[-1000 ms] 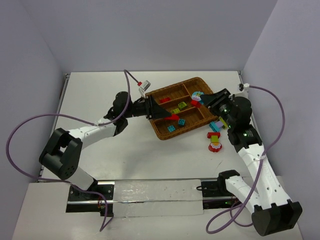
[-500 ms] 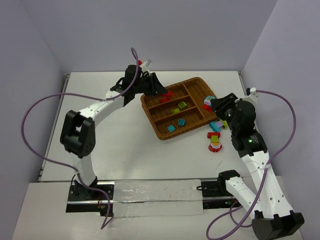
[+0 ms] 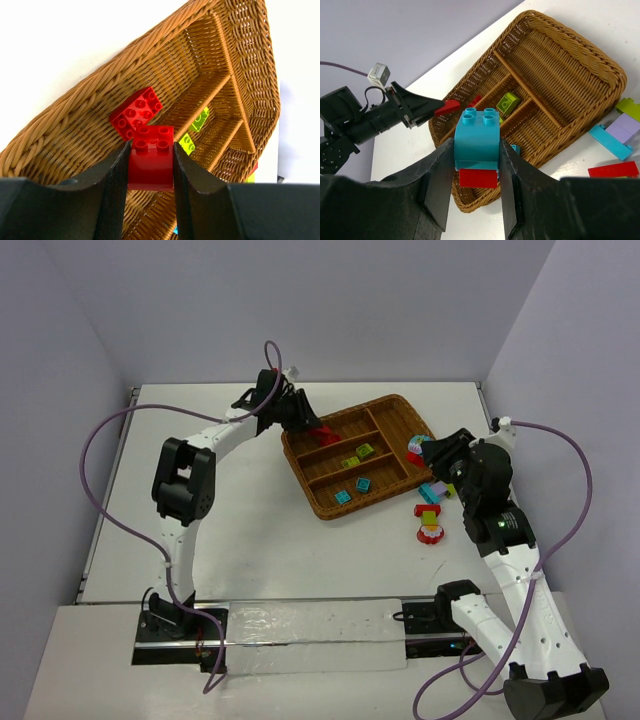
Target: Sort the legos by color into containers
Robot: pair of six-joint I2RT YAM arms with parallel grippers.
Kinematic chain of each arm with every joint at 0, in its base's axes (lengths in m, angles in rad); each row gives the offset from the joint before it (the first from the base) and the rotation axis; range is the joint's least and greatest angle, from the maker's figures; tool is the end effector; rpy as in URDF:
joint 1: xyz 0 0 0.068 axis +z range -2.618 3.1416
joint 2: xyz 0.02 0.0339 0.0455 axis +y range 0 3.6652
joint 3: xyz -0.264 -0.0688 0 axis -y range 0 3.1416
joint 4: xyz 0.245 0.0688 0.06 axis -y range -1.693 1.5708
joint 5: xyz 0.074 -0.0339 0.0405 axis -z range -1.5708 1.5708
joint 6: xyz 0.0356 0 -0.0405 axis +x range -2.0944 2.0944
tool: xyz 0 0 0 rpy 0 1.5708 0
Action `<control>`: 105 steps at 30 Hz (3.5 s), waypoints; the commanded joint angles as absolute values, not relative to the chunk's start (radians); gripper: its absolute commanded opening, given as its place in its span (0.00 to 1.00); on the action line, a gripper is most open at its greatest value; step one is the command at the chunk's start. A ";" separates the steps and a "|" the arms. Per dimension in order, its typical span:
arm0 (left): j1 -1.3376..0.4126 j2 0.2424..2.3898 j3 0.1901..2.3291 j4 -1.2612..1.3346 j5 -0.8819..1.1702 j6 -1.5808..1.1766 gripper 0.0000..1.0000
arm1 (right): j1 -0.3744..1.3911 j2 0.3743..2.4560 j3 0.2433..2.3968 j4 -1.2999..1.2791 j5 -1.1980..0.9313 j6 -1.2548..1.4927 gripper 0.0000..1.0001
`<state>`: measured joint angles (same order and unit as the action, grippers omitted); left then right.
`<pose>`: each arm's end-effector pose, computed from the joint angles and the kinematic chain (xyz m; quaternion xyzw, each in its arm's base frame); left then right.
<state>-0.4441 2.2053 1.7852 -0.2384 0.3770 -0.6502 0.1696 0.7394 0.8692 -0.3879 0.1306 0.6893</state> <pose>0.4543 -0.2307 0.2154 -0.0086 0.8857 -0.3688 0.2820 0.1642 0.0234 0.3547 0.2416 0.7538 0.2065 0.5752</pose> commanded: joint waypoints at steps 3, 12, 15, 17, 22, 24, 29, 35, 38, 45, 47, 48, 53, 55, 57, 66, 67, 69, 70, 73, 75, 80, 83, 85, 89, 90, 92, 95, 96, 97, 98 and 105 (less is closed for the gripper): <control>-0.449 2.181 1.814 -0.257 0.365 -0.640 0.75 | 0.166 0.723 0.871 -0.383 0.120 0.681 0.00; -0.474 1.859 1.597 -0.106 0.389 -0.697 0.77 | 0.167 0.744 0.865 -0.357 0.024 0.681 0.00; -0.473 1.729 1.421 0.135 0.556 -0.821 0.72 | 0.166 0.749 0.848 -0.287 -0.092 0.674 0.00; -0.476 1.678 1.300 0.295 0.672 -0.910 0.70 | 0.167 0.755 0.835 -0.234 -0.150 0.680 0.00; -0.497 1.616 1.072 0.791 0.818 -1.247 0.77 | 0.164 0.785 0.799 -0.071 -0.319 0.724 0.00; -0.512 1.652 0.997 1.091 0.854 -1.418 0.82 | 0.164 0.810 0.779 0.000 -0.409 0.776 0.00; -0.553 1.746 0.917 1.467 0.859 -1.618 0.85 | 0.164 0.864 0.748 0.171 -0.514 0.879 0.00; -0.587 1.786 0.905 1.629 0.845 -1.671 0.80 | 0.164 0.882 0.747 0.219 -0.549 0.920 0.00; -0.600 1.781 0.920 1.597 0.845 -1.638 0.78 | 0.164 0.889 0.742 0.244 -0.571 0.940 0.00; -0.622 1.819 0.954 1.668 0.841 -1.678 0.72 | 0.164 0.900 0.733 0.283 -0.592 0.973 0.00; -0.629 1.819 0.956 1.669 0.836 -1.678 0.72 | 0.164 0.904 0.732 0.291 -0.594 0.976 0.00; -0.632 1.818 0.958 1.675 0.833 -1.679 0.71 | 0.164 0.906 0.728 0.294 -0.597 0.979 0.00; -0.643 1.801 0.978 1.640 0.838 -1.649 0.71 | 0.166 0.907 0.718 0.308 -0.604 0.989 0.00; -0.647 1.799 0.985 1.644 0.836 -1.647 0.70 | 0.167 0.907 0.715 0.308 -0.604 0.989 0.00; -0.649 1.798 0.992 1.651 0.831 -1.654 0.67 | 0.166 0.905 0.712 0.308 -0.606 0.989 0.00; -0.663 1.815 1.015 1.640 0.831 -1.654 0.55 | 0.169 0.911 0.687 0.350 -0.620 1.019 0.00; -0.666 1.818 1.017 1.643 0.829 -1.658 0.54 | 0.172 0.912 0.685 0.357 -0.621 1.022 0.00; -0.667 1.821 1.020 1.654 0.828 -1.666 0.53 | 0.176 0.914 0.683 0.362 -0.621 1.023 0.00; -0.668 1.824 1.025 1.657 0.828 -1.669 0.52 | 0.178 0.915 0.681 0.365 -0.620 1.024 0.00; -0.670 1.825 1.031 1.656 0.829 -1.670 0.52 | 0.180 0.916 0.679 0.370 -0.620 1.028 0.00; -0.672 1.824 1.036 1.645 0.830 -1.664 0.52 | 0.181 0.919 0.676 0.378 -0.622 1.033 0.00; -0.672 1.824 1.038 1.637 0.831 -1.660 0.43 | 0.187 0.926 0.667 0.392 -0.624 1.047 0.00; -0.672 1.824 1.035 1.637 0.829 -1.663 0.28 | 0.190 0.926 0.669 0.384 -0.623 1.038 0.00; -0.672 1.824 1.037 1.633 0.828 -1.664 0.18 | 0.190 0.924 0.670 0.371 -0.618 1.033 0.00; -0.672 1.830 1.040 1.632 0.826 -1.672 0.00 | 0.191 0.919 0.677 0.345 -0.616 1.013 0.13; -0.672 1.830 1.039 1.634 0.825 -1.675 0.00 | 0.190 0.920 0.679 0.333 -0.616 1.008 0.21; -0.672 1.831 1.036 1.639 0.821 -1.678 0.00 | 0.190 0.920 0.686 0.320 -0.615 0.998 0.38; -0.672 1.827 1.032 1.628 0.818 -1.670 0.00 | 0.190 0.920 0.694 0.303 -0.614 0.985 0.50; -0.672 1.825 1.032 1.622 0.818 -1.668 0.00 | 0.190 0.921 0.695 0.303 -0.616 0.985 0.52; -0.672 1.822 1.032 1.613 0.819 -1.663 0.00 | 0.191 0.924 0.696 0.303 -0.620 0.985 0.53; -0.672 1.820 1.032 1.606 0.820 -1.659 0.00 | 0.192 0.926 0.697 0.303 -0.624 0.986 0.53; -0.672 1.815 1.031 1.598 0.822 -1.652 0.00 | 0.192 0.936 0.699 0.303 -0.627 0.981 0.53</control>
<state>-0.6649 1.8313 0.9882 1.2851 0.8364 -1.6708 0.1856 0.9352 0.6781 0.2972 -0.6127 1.0022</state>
